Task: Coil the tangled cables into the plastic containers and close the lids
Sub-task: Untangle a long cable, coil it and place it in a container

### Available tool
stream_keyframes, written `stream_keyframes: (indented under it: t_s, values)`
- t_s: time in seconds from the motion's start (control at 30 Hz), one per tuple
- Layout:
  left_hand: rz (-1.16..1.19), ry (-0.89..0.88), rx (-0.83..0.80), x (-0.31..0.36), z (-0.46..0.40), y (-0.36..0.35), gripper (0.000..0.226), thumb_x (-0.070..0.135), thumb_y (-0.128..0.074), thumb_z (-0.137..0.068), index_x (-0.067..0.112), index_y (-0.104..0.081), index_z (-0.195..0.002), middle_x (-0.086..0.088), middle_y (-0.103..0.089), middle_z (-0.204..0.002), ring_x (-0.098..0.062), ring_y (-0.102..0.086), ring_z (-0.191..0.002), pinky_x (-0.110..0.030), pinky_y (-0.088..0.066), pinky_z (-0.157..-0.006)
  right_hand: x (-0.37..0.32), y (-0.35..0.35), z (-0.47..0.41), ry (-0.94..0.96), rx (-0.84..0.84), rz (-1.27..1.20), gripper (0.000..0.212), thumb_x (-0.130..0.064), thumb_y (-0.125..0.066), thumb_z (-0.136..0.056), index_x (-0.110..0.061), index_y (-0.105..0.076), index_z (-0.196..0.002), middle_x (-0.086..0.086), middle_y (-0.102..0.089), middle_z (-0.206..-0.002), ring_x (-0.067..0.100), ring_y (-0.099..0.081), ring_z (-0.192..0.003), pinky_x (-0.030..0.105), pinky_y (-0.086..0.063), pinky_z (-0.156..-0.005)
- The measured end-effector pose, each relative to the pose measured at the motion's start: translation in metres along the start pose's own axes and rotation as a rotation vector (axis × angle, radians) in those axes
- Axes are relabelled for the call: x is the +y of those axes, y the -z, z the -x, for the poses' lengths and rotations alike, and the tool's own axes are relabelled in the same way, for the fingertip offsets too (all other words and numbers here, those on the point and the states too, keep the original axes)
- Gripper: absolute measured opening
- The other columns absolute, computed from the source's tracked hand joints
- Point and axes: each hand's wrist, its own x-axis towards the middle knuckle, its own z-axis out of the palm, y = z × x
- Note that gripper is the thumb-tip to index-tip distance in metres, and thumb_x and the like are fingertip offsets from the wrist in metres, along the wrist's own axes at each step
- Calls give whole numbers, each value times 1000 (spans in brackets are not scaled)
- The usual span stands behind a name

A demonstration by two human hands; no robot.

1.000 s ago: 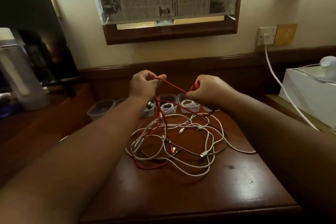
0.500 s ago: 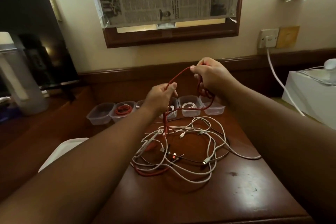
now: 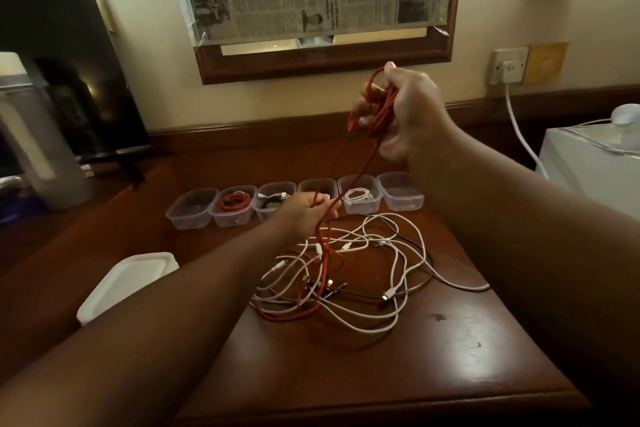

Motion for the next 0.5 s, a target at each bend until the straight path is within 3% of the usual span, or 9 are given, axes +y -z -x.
stream_keyframes:
  t_s: [0.03, 0.07, 0.1, 0.13, 0.23, 0.33, 0.4, 0.5]
  values:
    - [-2, 7, 52, 1, -1, 3, 23, 30, -54, -101, 14, -67, -90, 0, -63, -77, -10, -57, -69, -23, -48, -64, 2, 0, 0, 44, 33, 245, 25, -31, -49, -102, -7, -53, -105, 2, -57, -80, 12, -60, -65, 24, -48, -57]
    - [-15, 4, 143, 3, -2, 9, 21, 30, -57, -99, 13, -67, -92, 2, -62, -74, -8, -57, -66, -20, -46, -59, 6, 4, -1, 116, 56, 639, 22, -29, -50, -102, -9, -53, -108, 0, -53, -80, 9, -54, -63, 23, -46, -56]
    - [-11, -2, 256, 6, -6, 16, 21, 32, -61, -97, 13, -67, -93, 1, -63, -75, -10, -58, -67, -22, -46, -57, 11, 7, 0, 191, 44, 1010, 22, -28, -51, -101, -10, -53, -113, -1, -51, -80, 8, -51, -63, 22, -45, -54]
    - [24, -9, 366, 10, -10, 24, 21, 34, -66, -93, 13, -68, -93, -2, -65, -79, -13, -60, -71, -26, -48, -58, 17, 10, 0, 202, 11, 1206, 24, -29, -54, -100, -12, -54, -116, -1, -53, -83, 8, -52, -65, 22, -44, -54]
    - [191, -12, 542, 33, -16, 40, 21, 34, -78, -83, 16, -68, -85, -3, -67, -81, -15, -61, -76, -33, -56, -65, 37, 16, 9, 78, -128, 1291, 26, -32, -65, -93, -19, -53, -112, 0, -58, -95, 12, -58, -80, 26, -52, -64]
    - [376, 24, 555, 56, -16, 42, 21, 35, -83, -79, 20, -68, -80, 2, -66, -72, -15, -62, -71, -41, -60, -74, 62, 25, 12, 95, -243, 1451, 23, -41, -65, -91, -28, -56, -108, -6, -60, -101, 13, -60, -89, 33, -57, -78]
    - [456, 46, 537, 63, -15, 40, 22, 35, -82, -80, 19, -67, -80, 3, -63, -66, -14, -58, -63, -37, -56, -70, 69, 26, 14, 79, -256, 1434, 12, -42, -61, -94, -30, -57, -92, -3, -62, -92, 16, -62, -83, 35, -56, -74]
    - [482, 91, 539, 60, -11, 37, 22, 36, -78, -83, 17, -66, -84, 3, -59, -66, -12, -53, -59, -31, -50, -61, 62, 27, 10, 75, -165, 1119, 20, -39, -55, -98, -25, -58, -85, 0, -58, -79, 17, -57, -71, 35, -51, -63]
